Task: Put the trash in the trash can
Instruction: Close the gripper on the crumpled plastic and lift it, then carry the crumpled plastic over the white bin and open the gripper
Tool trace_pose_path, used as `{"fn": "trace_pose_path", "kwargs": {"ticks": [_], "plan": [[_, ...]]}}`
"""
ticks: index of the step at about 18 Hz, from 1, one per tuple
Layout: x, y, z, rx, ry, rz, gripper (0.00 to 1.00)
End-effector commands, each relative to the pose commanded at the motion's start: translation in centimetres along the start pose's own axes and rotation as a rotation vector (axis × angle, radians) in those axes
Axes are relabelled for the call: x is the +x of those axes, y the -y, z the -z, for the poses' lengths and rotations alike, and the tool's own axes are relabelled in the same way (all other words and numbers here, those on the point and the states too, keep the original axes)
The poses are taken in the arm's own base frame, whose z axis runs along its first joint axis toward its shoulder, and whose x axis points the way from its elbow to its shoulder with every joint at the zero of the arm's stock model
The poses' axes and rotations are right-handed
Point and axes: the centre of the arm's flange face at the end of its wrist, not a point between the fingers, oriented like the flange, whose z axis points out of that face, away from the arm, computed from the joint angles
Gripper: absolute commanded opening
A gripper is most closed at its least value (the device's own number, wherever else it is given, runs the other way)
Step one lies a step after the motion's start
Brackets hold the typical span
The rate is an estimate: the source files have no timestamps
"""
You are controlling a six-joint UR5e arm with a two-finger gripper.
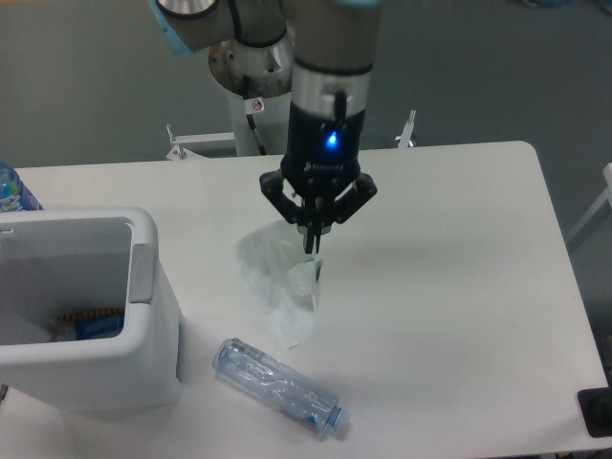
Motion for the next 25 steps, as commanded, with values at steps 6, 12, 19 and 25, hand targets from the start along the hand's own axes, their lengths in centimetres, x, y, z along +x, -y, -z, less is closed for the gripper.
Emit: {"fn": "trace_pose_path", "kwargs": {"ticks": [6, 12, 19, 25], "plan": [[4.6, -0.9, 2.6, 0.039, -0.202, 0.026, 0.00], [10.6, -5.4, -0.5, -0.058, -0.274, -0.041, 0.00], [14.9, -7.5, -5.6, -0.143, -0.329, -0.118, 0.13], [15.2, -7.2, -6.2, -0.114, -0.329, -0.178, 1.00]]}}
